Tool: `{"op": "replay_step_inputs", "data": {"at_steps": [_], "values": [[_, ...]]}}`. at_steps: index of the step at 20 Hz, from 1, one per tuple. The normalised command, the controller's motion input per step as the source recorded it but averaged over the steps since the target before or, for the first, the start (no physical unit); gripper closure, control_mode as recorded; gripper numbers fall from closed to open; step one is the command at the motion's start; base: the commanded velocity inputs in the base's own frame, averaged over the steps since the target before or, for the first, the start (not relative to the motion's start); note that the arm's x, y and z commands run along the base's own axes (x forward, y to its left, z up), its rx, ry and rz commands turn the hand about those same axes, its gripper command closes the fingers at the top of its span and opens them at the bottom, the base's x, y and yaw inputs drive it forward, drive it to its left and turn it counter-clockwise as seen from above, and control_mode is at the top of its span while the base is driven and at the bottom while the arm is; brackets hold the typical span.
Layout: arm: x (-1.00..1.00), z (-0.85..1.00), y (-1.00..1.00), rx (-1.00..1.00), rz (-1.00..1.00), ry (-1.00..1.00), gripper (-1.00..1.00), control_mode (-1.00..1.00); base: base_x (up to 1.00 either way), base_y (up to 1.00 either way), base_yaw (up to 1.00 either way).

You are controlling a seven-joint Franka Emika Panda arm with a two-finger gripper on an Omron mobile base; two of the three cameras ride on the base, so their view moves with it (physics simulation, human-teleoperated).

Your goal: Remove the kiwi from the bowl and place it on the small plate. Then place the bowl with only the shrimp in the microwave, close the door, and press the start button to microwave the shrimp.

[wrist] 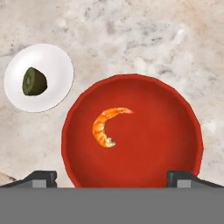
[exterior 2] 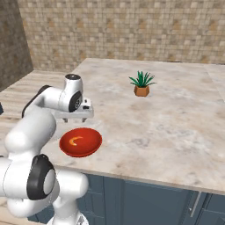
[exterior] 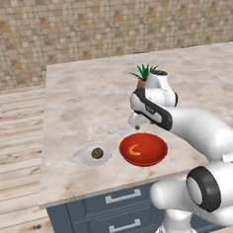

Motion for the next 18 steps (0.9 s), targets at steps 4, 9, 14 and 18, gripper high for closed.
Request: {"op": "replay_step_inputs", "data": {"at_steps": [4,9,14,18], "values": [[0.00,0.00,-0.41,0.11,-0.05,0.00,-1.00,-1.00,0.00,0.00,0.00],[-0.35,-0.21,-0.80,0.19,-0.08,0.00,-1.00,-1.00,0.00,0.00,0.00],[-0.34,-0.50,-0.84,0.22,-0.09,0.00,-1.00,-1.00,0.00,0.00,0.00],[0.12,-0.76,0.09,0.02,-0.01,0.10,-1.00,-1.00,0.00,0.00,0.00]]}}
